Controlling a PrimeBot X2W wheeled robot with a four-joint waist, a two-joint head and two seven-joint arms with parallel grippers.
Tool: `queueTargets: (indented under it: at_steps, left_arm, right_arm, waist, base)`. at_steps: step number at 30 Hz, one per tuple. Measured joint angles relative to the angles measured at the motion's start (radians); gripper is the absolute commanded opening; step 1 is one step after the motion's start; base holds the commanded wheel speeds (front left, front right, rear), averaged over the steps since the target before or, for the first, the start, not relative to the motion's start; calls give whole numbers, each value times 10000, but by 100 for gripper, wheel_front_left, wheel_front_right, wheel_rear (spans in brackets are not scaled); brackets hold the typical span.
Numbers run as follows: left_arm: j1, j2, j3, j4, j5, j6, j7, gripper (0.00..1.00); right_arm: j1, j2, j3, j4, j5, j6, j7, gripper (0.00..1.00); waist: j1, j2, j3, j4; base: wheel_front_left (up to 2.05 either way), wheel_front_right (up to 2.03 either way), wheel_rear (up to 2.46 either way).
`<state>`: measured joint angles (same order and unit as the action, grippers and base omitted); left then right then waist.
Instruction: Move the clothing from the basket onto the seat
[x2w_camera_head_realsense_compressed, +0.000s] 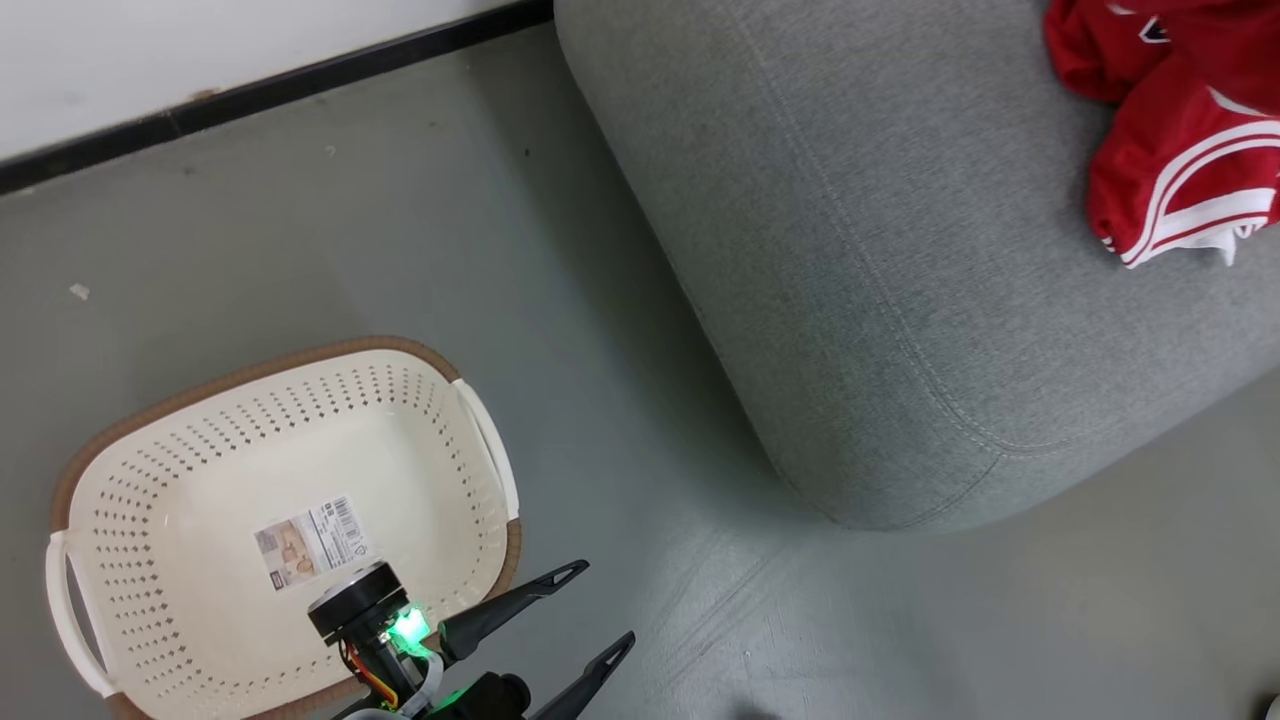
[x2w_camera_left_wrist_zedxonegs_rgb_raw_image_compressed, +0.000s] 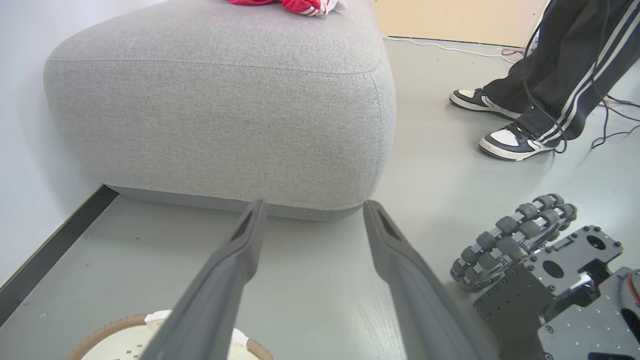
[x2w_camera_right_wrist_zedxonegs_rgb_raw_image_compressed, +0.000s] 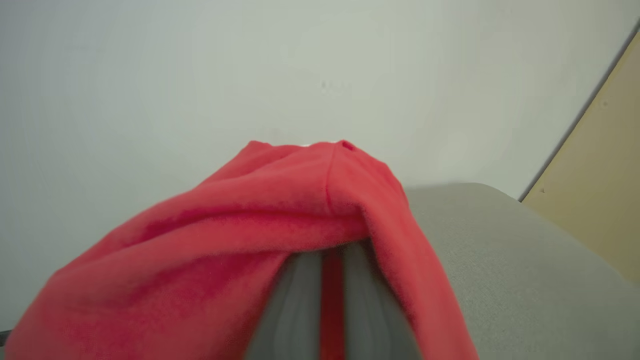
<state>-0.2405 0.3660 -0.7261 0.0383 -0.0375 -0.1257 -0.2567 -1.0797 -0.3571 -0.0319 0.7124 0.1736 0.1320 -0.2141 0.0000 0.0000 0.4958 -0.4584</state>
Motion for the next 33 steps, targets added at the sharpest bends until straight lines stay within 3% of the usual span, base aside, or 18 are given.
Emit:
queueTargets:
  at_steps: [12,19,22,33]
  left_arm:
    - [-183,150,77,-418,125,44,0,100]
    - [-224,201,161,-579,132,44,0,100]
    - [-290,244,188,-616,132,44,0,100]
    - [-629,238,301,-836,132,44,0,100]
  right_arm:
    - [-576,-746,-3777,2102,96,-2,-35,0]
    - [-998,-723,-4627,2462,-410,-2,-242,0]
    - [-1467,-539,-5450,2614,-153,-2,-253,0]
    - [-1561,-518,-5363,3400,-1586,-2,-324,0]
  waist:
    - [0,0,788,539]
    - [0,0,1204,857]
    - [0,0,1371,994]
    - [0,0,1884,1474]
  base:
    - [0,0,0]
    - [0,0,0]
    - [0,0,0]
    - [0,0,0]
